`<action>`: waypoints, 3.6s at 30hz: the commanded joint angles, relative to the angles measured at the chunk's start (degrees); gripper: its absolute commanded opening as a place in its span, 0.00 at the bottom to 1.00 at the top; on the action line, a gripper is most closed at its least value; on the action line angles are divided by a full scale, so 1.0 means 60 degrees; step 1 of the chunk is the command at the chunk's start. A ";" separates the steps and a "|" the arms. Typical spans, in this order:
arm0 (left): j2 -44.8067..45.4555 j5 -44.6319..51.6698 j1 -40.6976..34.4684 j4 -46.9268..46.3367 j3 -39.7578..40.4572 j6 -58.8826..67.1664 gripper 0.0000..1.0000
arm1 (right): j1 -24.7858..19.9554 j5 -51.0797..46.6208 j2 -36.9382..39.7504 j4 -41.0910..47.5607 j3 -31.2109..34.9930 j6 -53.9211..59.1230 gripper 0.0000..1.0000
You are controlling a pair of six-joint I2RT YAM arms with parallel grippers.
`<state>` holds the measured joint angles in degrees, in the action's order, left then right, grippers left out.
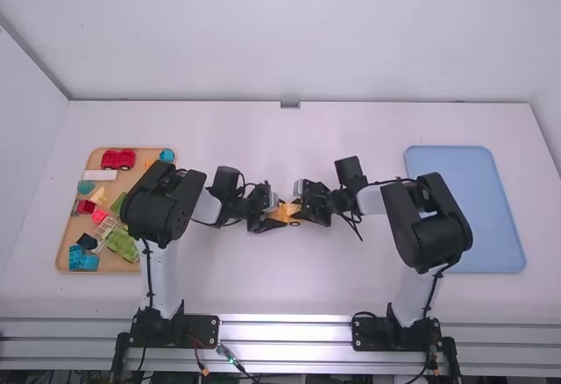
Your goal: Assemble lego blocks to make yellow taxi
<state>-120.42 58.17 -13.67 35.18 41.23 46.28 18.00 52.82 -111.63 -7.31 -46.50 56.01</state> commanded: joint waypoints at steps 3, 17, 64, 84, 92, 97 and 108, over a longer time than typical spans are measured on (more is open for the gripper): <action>-0.0109 -0.0029 -0.0025 -0.0040 -0.0055 0.0113 0.57 | 0.0007 -0.0240 -0.0073 0.0324 0.0069 0.0240 0.33; -0.0109 -0.0033 -0.0025 -0.0073 -0.0062 0.0109 0.56 | 0.0004 -0.0127 -0.0073 -0.0044 0.0066 0.0022 0.75; -0.0109 0.0368 -0.0036 -0.1005 0.0215 0.1191 0.50 | 0.0885 -0.1803 -0.0073 0.0288 0.0066 -0.0627 0.21; -0.0109 -0.0284 -0.0036 -0.1042 0.0208 0.0940 0.48 | 0.0805 -0.1996 0.1013 0.1133 0.0069 -0.0222 0.17; -0.0109 -0.0284 -0.0036 -0.1042 0.0208 0.0940 0.48 | 0.0940 -0.1963 0.0539 0.0780 0.0069 -0.0368 0.17; -0.0109 -0.0280 -0.0025 -0.1045 0.0208 0.0936 0.49 | 0.0940 -0.1960 0.0539 0.0798 0.0069 -0.0350 0.17; -0.0109 0.0149 -0.0044 -0.1071 0.0208 0.0973 0.50 | 0.0940 -0.1953 0.0539 0.0794 0.0069 -0.0335 0.27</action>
<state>-120.42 60.20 -13.74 29.36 42.48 51.72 23.51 41.34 -107.35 -2.79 -46.63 54.17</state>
